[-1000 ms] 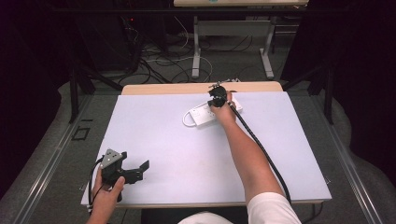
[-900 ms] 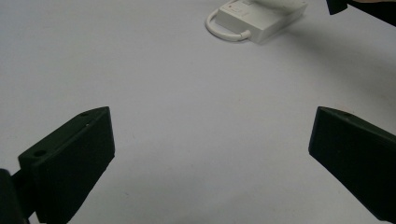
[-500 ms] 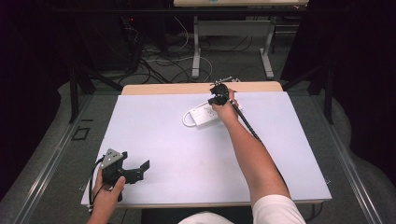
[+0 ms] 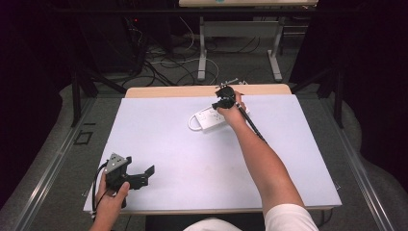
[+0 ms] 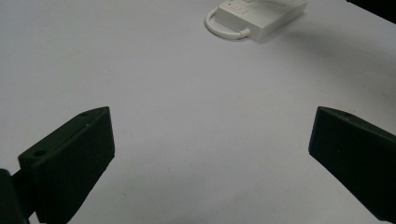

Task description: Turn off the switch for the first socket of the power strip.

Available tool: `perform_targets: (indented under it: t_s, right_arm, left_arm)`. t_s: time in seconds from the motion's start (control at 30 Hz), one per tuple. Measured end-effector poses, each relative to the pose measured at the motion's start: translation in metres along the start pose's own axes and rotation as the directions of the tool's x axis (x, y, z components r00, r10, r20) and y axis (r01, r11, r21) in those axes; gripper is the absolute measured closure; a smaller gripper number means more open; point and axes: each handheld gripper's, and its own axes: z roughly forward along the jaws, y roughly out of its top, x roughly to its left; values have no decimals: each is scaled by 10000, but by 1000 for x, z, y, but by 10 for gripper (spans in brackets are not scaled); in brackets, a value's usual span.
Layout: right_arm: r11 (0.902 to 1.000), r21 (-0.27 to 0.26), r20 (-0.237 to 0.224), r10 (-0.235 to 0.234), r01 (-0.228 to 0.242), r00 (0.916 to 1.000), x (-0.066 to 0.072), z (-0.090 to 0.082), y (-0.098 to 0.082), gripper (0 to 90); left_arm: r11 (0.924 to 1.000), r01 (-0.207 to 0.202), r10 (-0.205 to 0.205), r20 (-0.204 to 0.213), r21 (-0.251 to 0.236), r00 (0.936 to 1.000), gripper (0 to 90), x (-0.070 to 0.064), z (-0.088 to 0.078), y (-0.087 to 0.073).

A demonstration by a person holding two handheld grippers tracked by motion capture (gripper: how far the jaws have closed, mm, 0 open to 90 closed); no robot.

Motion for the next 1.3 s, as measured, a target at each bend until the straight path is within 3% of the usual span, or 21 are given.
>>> perform_targets:
  t_s: [0.27,0.57,0.77,1.1,1.3]
  right_arm:
    - [9997,145,439,-215,208,9988,3,-5,1,416]
    - [9986,22,716,-538,538,9960,7,-16,2,363]
    - [9976,-141,567,-668,677,9962,10,-25,2,366]
    - [9994,-303,377,-165,176,9992,15,-39,1,154]
    - [9986,-391,249,-340,349,9991,17,-54,-3,100]
  left_arm:
    - [10000,-57,57,17,18,10000,1,0,0,0]
    - [10000,-97,97,29,19,9999,1,-2,0,1]
    - [9999,-115,115,25,24,9999,1,-2,0,1]
    - [9999,-140,140,21,14,9999,1,-3,0,1]
    - [9998,-176,176,33,27,9998,1,-3,0,1]
